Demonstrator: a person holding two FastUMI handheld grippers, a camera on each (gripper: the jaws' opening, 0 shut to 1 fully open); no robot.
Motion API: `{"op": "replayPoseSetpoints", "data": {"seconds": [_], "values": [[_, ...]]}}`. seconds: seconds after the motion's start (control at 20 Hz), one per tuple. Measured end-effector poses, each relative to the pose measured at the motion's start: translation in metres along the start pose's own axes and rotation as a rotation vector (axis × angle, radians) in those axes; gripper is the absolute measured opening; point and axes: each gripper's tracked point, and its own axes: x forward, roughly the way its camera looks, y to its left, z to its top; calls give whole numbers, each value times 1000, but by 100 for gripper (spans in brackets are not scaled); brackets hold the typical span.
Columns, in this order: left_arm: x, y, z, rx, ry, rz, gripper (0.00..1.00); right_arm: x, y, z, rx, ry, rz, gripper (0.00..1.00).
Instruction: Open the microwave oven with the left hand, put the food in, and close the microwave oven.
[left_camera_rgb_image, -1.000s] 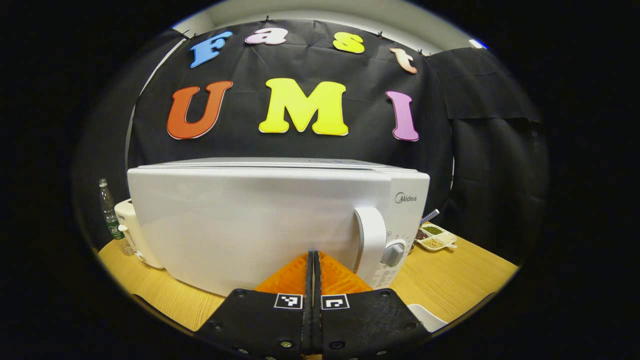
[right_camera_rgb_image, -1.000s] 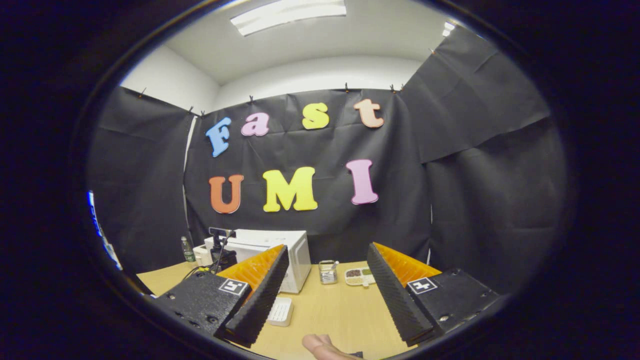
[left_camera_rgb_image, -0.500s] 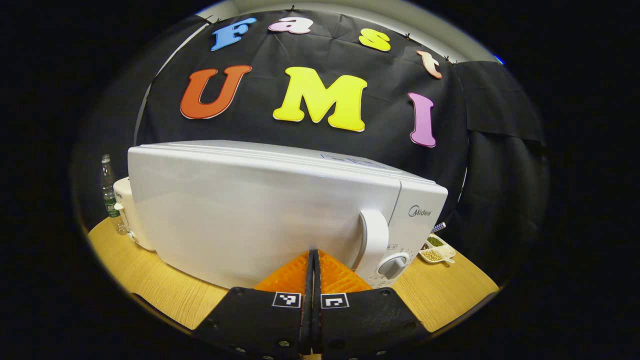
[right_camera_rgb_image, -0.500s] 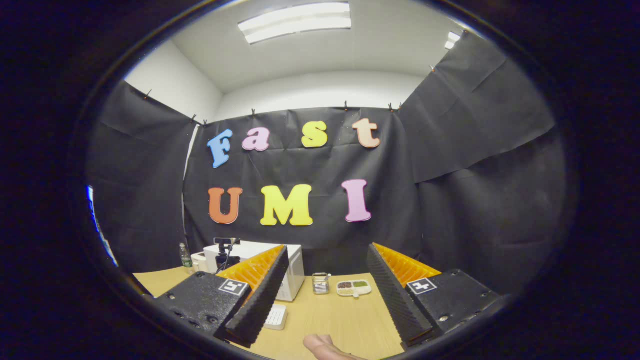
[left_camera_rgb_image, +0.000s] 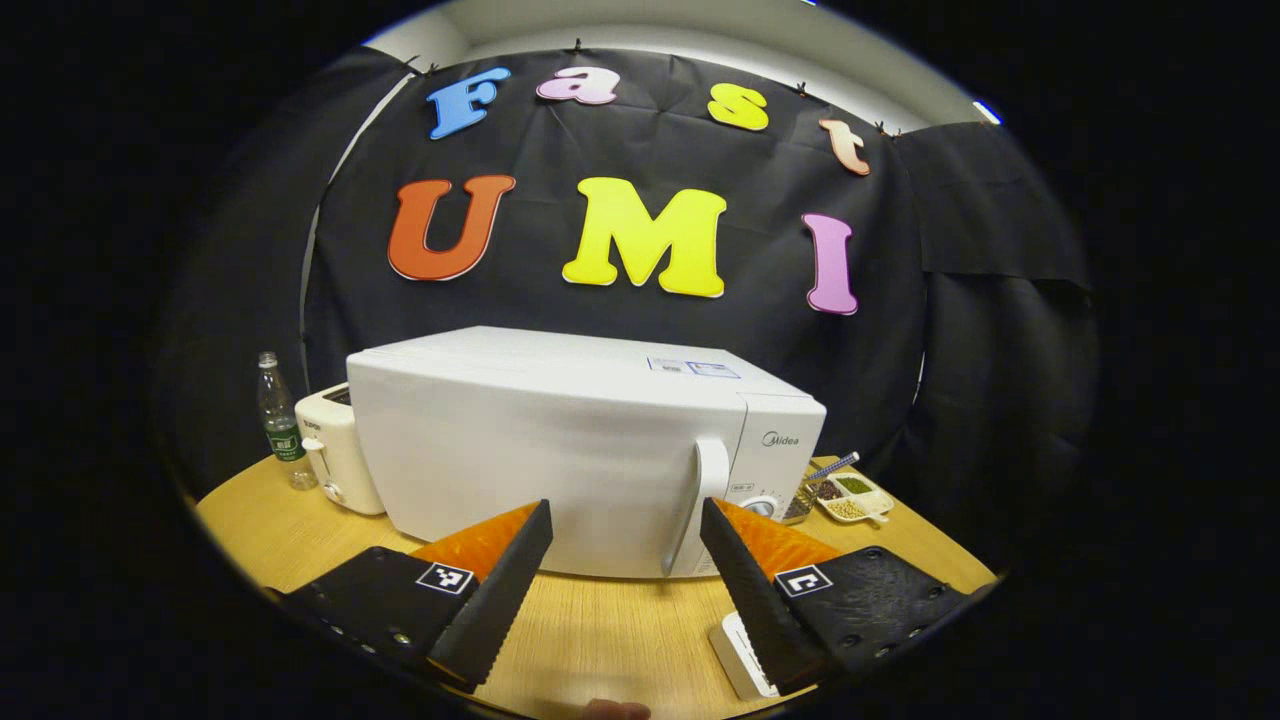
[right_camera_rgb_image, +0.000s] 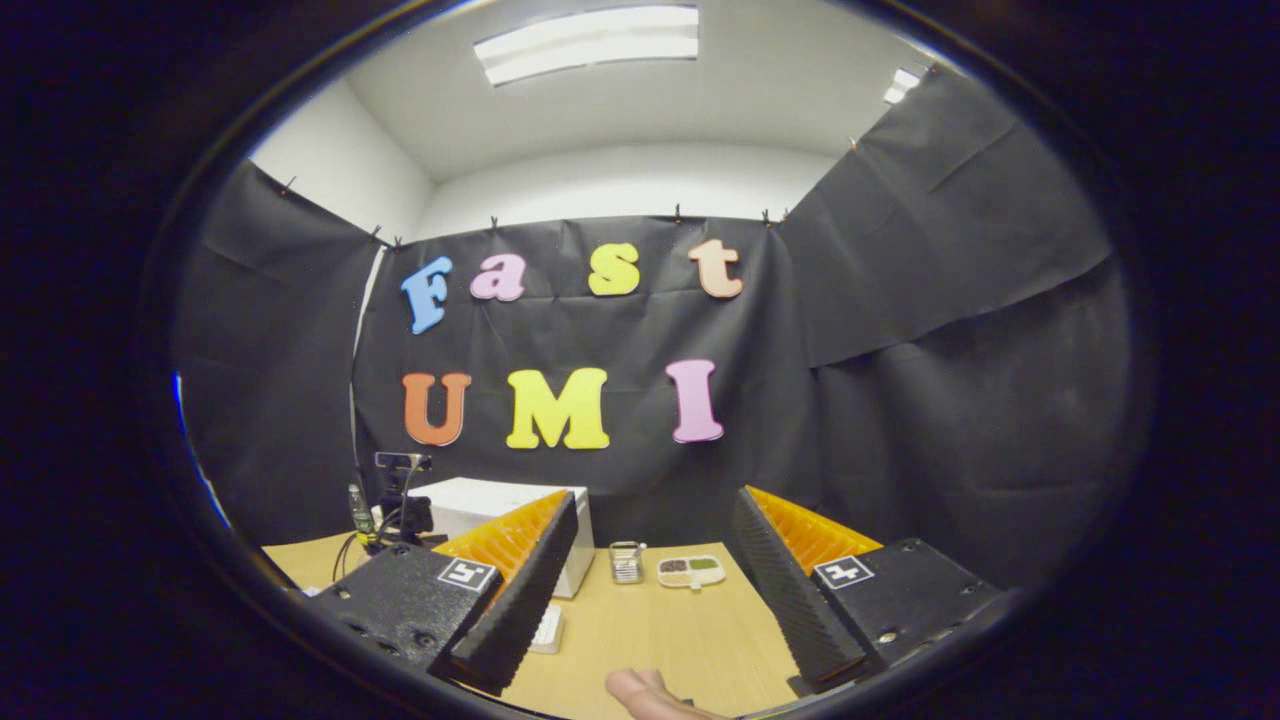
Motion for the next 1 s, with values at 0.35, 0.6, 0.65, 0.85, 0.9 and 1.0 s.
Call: {"op": "replayPoseSetpoints", "data": {"seconds": [0.35, 0.6, 0.65, 0.85, 0.9, 1.0], "values": [[-73, 25, 67, 50, -61, 39, 93, -8, 5, 18, 24, -6, -15, 90], [-132, 25, 111, 52, -88, 33, 93, -8, 12, 25, 32, 0, -21, 90], [-147, 28, 117, 62, -87, 40, 93, -8, 13, 24, 35, 3, -24, 90], [-213, 37, 141, 73, -126, 118, 93, -10, 15, 23, 48, 8, -25, 100], [-228, 33, 142, 58, -133, 112, 93, -12, 14, 23, 47, 9, -26, 90], [-263, 23, 143, 37, -156, 92, 93, -11, 13, 23, 42, 11, -26, 90]]}}
